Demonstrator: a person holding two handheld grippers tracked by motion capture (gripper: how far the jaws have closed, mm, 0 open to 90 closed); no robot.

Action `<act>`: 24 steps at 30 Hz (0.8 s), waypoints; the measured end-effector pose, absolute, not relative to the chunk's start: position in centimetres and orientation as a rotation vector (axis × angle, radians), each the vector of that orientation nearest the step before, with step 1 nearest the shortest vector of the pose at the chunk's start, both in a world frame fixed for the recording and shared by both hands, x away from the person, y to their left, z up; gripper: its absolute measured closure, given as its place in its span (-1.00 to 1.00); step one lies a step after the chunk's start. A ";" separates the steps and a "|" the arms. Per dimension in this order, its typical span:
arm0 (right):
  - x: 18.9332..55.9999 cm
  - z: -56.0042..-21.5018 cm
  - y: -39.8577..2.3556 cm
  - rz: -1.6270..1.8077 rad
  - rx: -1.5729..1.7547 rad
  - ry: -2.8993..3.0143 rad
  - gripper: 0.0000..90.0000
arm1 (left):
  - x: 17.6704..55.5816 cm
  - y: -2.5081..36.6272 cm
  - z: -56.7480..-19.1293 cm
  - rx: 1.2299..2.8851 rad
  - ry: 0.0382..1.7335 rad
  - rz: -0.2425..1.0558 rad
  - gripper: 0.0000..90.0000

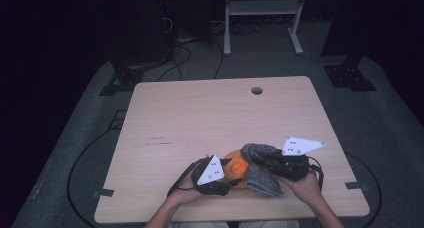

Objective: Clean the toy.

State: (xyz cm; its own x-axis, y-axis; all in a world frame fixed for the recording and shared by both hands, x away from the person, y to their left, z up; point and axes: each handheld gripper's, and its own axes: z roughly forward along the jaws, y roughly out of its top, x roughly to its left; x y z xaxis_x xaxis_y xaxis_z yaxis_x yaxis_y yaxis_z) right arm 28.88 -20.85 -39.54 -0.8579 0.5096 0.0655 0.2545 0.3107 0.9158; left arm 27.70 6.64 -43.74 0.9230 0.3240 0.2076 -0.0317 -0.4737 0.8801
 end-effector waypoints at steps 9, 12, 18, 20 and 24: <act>29.2 -40.1 -22.0 1.517 0.765 2.349 0.81 | 28.2 6.2 -43.8 2.033 0.306 0.406 -0.69; 29.2 -40.2 -22.0 1.556 0.759 2.355 0.81 | 27.8 6.4 -43.9 2.018 0.258 0.424 -0.46; 30.0 -40.8 -23.0 1.569 0.852 2.323 0.81 | 27.8 7.4 -43.0 1.982 0.226 0.489 -0.14; 30.4 -41.3 -23.2 1.590 0.891 2.332 0.81 | 27.8 7.7 -43.5 2.014 0.200 0.503 -0.14; 30.2 -40.7 -22.1 1.704 0.833 2.334 0.81 | 27.8 7.8 -43.9 2.003 0.193 0.469 -0.14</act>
